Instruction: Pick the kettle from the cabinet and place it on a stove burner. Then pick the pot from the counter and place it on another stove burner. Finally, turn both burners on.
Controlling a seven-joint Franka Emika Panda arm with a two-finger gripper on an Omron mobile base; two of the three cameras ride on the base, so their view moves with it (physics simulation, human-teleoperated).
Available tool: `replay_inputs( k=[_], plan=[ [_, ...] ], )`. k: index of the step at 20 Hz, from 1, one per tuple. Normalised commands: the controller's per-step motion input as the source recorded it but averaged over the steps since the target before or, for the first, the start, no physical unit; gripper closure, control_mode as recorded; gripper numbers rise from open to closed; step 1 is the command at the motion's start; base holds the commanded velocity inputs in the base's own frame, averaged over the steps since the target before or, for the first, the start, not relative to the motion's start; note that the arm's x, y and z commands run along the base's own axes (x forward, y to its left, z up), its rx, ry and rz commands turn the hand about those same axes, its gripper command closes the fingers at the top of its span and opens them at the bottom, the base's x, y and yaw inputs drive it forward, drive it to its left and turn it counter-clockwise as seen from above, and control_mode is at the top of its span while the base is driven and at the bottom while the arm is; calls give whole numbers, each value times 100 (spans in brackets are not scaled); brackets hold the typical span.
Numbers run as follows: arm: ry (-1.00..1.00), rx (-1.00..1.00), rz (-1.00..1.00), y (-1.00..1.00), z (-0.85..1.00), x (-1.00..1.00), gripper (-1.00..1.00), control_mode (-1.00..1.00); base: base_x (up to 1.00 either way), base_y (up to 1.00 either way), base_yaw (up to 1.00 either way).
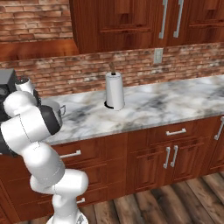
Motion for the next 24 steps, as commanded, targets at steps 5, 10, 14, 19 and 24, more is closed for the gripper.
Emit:
replay_inputs(
  k=[5, 10, 14, 19, 24],
  plan=[
    [1, -2, 0, 2, -21, 11, -100, -100, 0, 0, 0],
    [1, -3, 0, 1, -22, 13, -100, -100, 0, 0, 0],
    [3, -1, 0, 8, -15, 12, -100, -100, 0, 0, 0],
    [4, 0, 0, 18, -16, 14, 100, -100, 0, 0, 0],
    [2, 0, 1, 7, -12, 0, 100, -100, 0, 0, 0]
  ],
)
